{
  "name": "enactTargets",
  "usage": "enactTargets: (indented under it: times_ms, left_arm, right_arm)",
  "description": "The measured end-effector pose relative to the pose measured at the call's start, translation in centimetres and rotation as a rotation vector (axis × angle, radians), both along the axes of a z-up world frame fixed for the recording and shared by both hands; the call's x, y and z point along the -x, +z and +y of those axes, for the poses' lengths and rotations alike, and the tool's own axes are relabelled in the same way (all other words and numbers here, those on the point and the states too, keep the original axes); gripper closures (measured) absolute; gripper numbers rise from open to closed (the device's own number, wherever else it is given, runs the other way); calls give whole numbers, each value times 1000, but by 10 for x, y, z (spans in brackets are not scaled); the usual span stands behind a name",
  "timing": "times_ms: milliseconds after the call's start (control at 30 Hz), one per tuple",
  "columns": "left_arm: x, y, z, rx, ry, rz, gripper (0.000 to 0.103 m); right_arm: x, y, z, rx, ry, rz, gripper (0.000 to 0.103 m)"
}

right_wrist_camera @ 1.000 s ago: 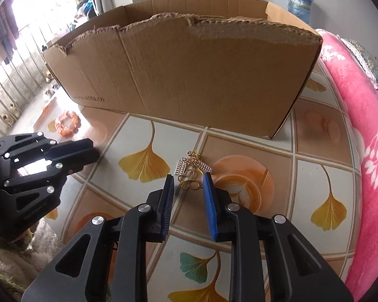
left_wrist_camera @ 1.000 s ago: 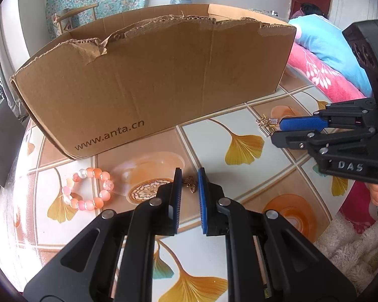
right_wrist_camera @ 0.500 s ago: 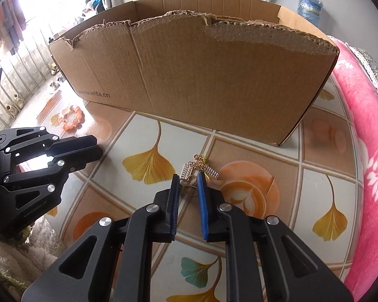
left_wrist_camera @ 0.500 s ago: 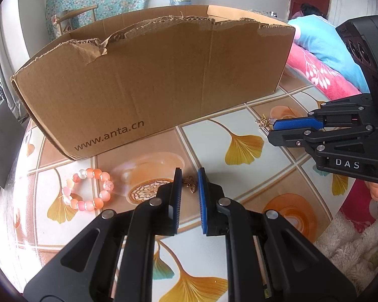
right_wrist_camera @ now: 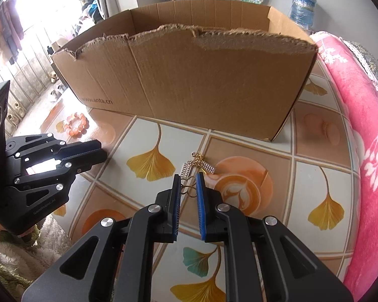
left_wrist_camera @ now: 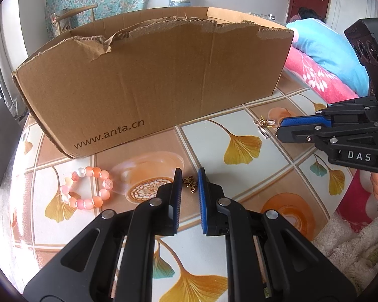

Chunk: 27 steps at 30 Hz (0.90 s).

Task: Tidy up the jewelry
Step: 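Close the left tool on a gold earring while the right tool grips a gold chain earring, then carry both earrings over the box and open both tools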

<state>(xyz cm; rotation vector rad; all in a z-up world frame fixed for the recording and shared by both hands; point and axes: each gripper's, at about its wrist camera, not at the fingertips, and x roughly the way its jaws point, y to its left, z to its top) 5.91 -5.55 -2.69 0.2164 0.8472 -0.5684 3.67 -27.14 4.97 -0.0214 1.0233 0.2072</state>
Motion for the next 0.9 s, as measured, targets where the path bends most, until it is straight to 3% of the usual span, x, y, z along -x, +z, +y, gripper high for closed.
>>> enactTargets:
  times_ms: [167,433,567,733,800,900]
  left_arm:
    - [3,5,8,29,4,10,91]
    - [19,24,12,25,-12,-48,91]
    - [28,56,14,44,-36,-120,91]
    - [22,112,19,146,-68,-233,91]
    - [7,130,19,182,-64,-259,91]
    - [-26,140,13,170,-2,-263,91]
  right_arm:
    - [5,7,-4,-13,-10,-18,91]
    - [19,35,-8,-59,-9,-72,91]
    - [21,73,-3,-95,26,-163,91]
    - [8,124,7,-127,88,-330,91]
    - [-4,136,9,-139,101,-371,91]
    - [-31,137,14,-125,101,-376,91]
